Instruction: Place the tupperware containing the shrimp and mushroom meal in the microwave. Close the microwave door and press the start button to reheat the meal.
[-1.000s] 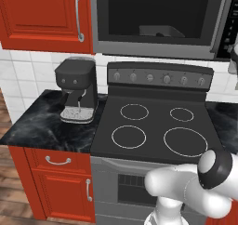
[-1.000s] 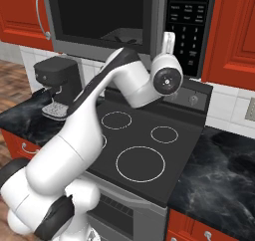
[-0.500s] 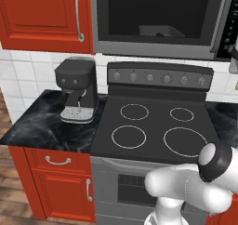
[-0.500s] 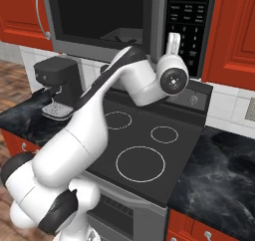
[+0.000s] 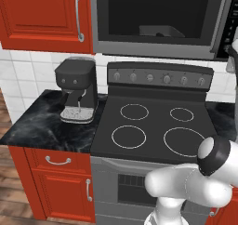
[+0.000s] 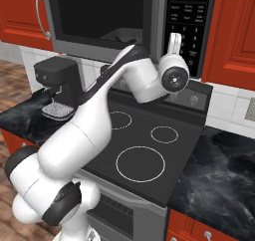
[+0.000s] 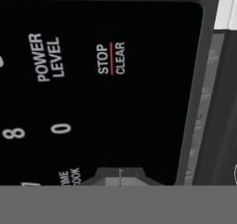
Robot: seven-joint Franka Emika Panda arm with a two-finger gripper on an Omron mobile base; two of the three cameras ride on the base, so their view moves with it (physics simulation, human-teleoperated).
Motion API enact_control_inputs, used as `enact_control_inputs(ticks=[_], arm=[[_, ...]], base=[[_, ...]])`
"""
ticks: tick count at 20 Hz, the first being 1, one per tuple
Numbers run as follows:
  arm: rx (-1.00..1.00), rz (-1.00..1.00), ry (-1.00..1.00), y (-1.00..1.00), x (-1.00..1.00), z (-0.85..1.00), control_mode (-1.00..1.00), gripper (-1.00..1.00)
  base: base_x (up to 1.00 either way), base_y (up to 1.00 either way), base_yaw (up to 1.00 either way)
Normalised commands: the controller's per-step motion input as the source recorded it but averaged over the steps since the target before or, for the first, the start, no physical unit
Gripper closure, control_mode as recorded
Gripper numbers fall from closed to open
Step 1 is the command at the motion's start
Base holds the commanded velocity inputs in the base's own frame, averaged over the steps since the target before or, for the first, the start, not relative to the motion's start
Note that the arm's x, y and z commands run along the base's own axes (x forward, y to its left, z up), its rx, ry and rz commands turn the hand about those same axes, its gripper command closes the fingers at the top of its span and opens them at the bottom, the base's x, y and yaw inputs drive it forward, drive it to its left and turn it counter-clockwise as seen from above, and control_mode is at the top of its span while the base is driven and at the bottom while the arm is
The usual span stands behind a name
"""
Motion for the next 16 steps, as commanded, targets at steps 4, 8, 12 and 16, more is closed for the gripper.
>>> enact_control_inputs(ticks=[4, 8, 12, 16], arm=[[0.00, -0.02, 0.00, 0.00, 0.26, -0.04, -1.00, 1.00], [0.00, -0.03, 0.00, 0.00, 0.27, -0.01, -1.00, 1.00], [0.00, -0.08, 0.00, 0.00, 0.34, -0.08, -1.00, 1.00], [-0.02, -0.15, 0.00, 0.00, 0.42, -0.10, -1.00, 1.00]], base=[[0.00, 0.00, 0.00], [0.00, 0.00, 0.00], [0.00, 0.00, 0.00], [0.00, 0.00, 0.00]])
